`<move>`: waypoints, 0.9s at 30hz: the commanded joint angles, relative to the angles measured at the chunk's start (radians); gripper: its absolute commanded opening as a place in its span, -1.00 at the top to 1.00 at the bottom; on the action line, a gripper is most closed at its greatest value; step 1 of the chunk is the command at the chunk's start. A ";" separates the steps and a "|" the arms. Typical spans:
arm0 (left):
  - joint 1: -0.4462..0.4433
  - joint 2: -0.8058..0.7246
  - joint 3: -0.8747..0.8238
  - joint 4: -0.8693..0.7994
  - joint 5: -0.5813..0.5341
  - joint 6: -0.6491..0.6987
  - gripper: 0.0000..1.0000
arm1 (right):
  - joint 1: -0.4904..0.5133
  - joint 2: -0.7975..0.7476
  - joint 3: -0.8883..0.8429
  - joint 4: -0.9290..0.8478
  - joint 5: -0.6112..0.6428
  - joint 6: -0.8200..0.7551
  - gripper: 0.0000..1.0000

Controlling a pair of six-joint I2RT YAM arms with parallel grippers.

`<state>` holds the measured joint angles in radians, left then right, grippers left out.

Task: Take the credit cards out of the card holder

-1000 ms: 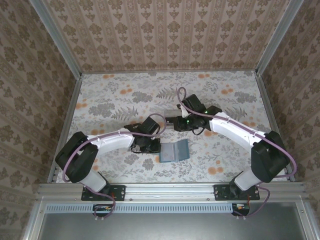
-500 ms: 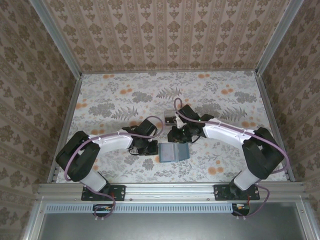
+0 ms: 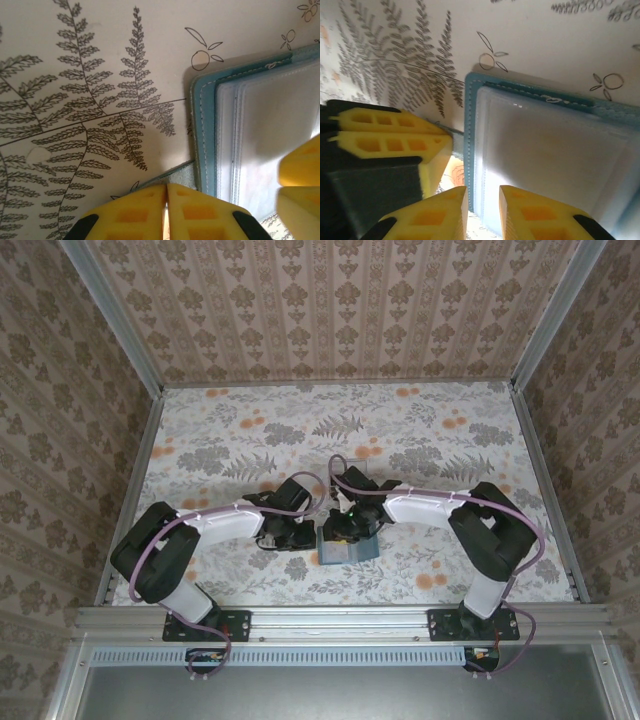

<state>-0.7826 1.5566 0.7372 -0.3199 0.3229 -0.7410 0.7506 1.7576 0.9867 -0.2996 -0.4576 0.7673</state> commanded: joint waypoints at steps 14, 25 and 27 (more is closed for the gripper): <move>0.012 -0.010 -0.033 -0.018 -0.001 0.021 0.78 | 0.043 0.016 0.093 -0.285 0.259 -0.058 0.13; 0.015 -0.001 -0.027 -0.017 0.002 0.019 0.78 | 0.076 -0.002 0.159 -0.454 0.449 -0.095 -0.10; 0.014 0.001 -0.022 -0.021 0.004 0.020 0.78 | 0.077 -0.009 0.165 -0.479 0.470 -0.097 -0.10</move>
<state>-0.7715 1.5494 0.7258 -0.3058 0.3374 -0.7403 0.8165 1.7794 1.1255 -0.6708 -0.0864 0.6884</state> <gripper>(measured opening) 0.110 0.551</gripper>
